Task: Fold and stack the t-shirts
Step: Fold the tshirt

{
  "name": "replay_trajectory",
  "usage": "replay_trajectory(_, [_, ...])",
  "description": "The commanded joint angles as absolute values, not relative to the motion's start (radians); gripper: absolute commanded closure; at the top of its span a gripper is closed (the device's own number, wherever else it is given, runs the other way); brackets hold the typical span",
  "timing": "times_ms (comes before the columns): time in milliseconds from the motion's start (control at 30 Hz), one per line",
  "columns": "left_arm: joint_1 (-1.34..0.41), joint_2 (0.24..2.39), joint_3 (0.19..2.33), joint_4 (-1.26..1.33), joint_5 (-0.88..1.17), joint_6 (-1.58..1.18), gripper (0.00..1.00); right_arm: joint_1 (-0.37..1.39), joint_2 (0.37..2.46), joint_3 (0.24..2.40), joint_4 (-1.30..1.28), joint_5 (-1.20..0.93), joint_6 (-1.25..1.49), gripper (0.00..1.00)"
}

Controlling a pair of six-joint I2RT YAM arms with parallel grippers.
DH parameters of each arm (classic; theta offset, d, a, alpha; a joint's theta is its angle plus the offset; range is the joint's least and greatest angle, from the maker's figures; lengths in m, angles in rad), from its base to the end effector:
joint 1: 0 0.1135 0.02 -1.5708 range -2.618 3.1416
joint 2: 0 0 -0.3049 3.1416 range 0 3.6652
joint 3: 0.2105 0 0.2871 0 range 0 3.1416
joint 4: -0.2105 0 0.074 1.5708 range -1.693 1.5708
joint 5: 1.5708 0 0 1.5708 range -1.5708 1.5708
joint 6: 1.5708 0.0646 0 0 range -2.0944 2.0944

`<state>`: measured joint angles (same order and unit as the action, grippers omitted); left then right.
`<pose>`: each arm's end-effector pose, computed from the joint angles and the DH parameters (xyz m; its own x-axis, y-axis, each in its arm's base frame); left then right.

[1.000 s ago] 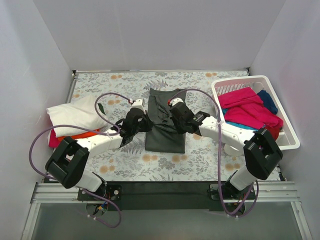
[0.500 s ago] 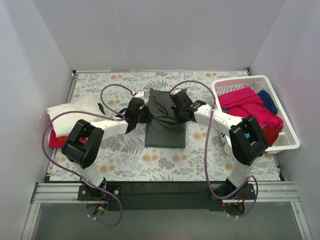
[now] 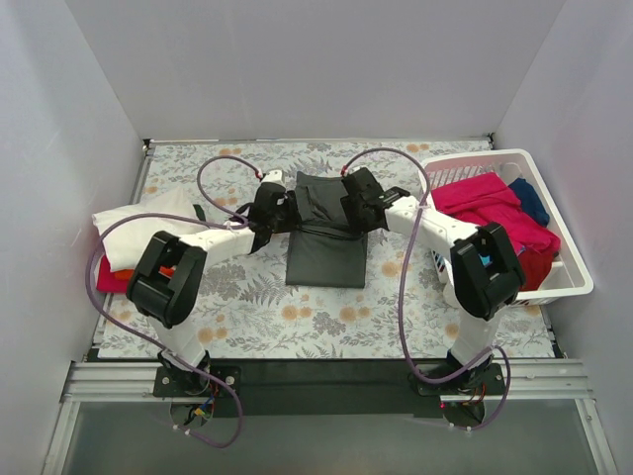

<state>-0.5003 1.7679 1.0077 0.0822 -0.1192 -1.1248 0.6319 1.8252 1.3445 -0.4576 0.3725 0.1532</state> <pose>0.3828 -0.2005 0.1759 -0.5938 -0.6963 -0.4032 -0.3261 0.6664 -0.6705 0.3792 0.2484 0.2237 -0.7007 -0.3367 -0.6290 -0.2728 0.9411 -0.1999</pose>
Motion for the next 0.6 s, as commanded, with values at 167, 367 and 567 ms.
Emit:
replay_trajectory(167, [-0.596,1.520,0.896,0.155,-0.155,-1.163,0.55,0.627,1.580,1.246,-0.408,0.257,0.160,0.47])
replay_trajectory(367, [-0.736,1.517,0.743,0.293,-0.101,-1.267,0.57,0.627,1.617,1.189,-0.316,0.008,0.167,0.52])
replay_trajectory(567, [-0.770,1.614,0.609,0.512,-0.032,-1.319,0.60,0.627,1.651,1.178,-0.284,-0.066,0.170,0.53])
